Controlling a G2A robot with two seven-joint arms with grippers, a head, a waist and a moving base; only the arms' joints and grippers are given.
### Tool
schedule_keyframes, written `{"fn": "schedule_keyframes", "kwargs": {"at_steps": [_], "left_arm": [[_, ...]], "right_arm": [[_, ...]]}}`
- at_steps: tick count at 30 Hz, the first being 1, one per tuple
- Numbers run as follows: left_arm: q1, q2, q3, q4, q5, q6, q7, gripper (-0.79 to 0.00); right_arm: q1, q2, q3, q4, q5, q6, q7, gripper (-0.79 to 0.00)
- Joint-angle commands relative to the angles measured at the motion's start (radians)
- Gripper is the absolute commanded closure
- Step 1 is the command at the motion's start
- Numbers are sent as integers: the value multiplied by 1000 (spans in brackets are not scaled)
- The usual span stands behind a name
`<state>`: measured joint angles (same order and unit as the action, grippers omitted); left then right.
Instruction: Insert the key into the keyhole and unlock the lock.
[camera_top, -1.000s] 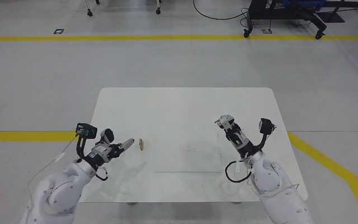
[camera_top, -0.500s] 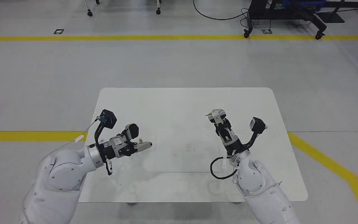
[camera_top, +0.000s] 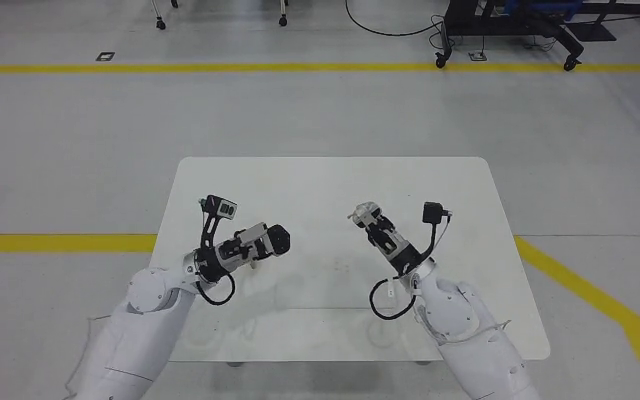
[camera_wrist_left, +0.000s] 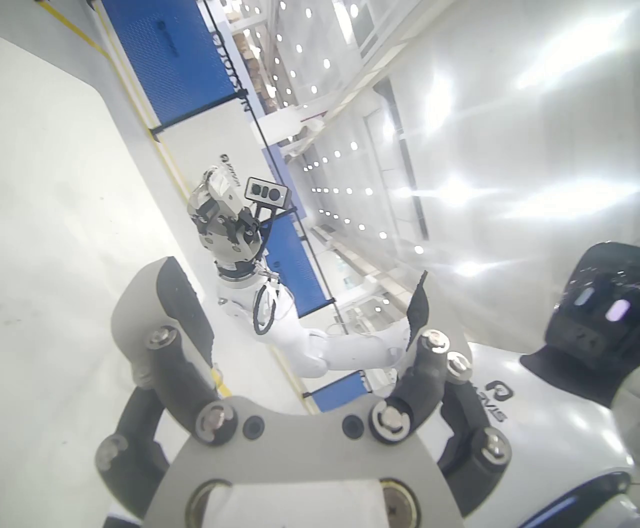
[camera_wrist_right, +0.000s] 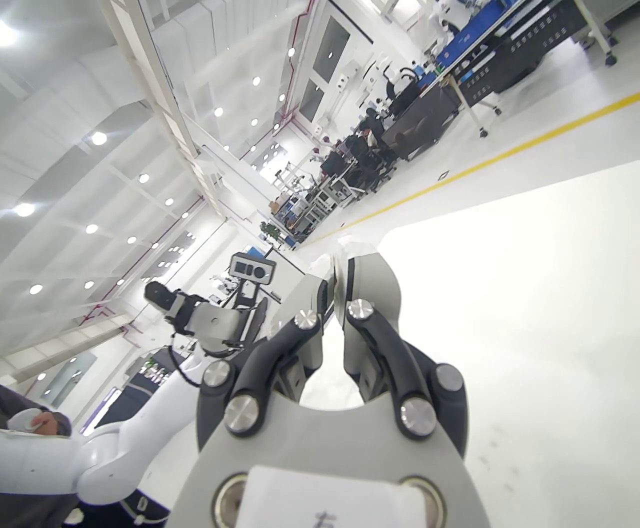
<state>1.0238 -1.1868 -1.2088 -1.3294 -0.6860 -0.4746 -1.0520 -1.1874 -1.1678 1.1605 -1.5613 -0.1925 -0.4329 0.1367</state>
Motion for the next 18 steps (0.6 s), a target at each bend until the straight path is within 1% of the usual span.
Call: {"fn": "schedule_keyframes", "kwargs": {"at_steps": [1,2,3,4,5,6,7,9,13,16,18], "left_arm": [[-42,-11,36,52,-8,-5,2,-699],[-61,-15,48,74,-4,-14,2,-646],[-78,-19,61,93,6,-25,5,-637],[-93,-24,75,107,21,-39,10,-610],[-107,-28,88,122,44,-53,17,-606],[-118,-32,102,133,68,-69,29,-570],[-126,-37,118,141,80,-77,40,-489],[-141,-46,147,153,107,-94,53,-391],[-167,-61,184,183,140,-114,97,-388],[-179,-69,196,207,169,-119,147,-379],[-185,-72,202,218,180,-117,162,-372]], "right_arm": [[-2,0,5,-6,34,17,39,0],[-3,0,2,-9,50,23,60,0],[-2,-1,-1,-10,68,26,80,0],[0,-2,-6,-6,81,30,104,0],[3,-3,-9,-3,95,33,121,0],[6,-4,-12,1,111,35,133,0],[9,-5,-15,4,122,37,143,0],[19,-9,-24,13,139,41,161,0],[43,-16,-39,36,188,36,188,0],[57,-21,-44,50,218,20,209,0],[64,-22,-45,58,230,13,222,0]]}}
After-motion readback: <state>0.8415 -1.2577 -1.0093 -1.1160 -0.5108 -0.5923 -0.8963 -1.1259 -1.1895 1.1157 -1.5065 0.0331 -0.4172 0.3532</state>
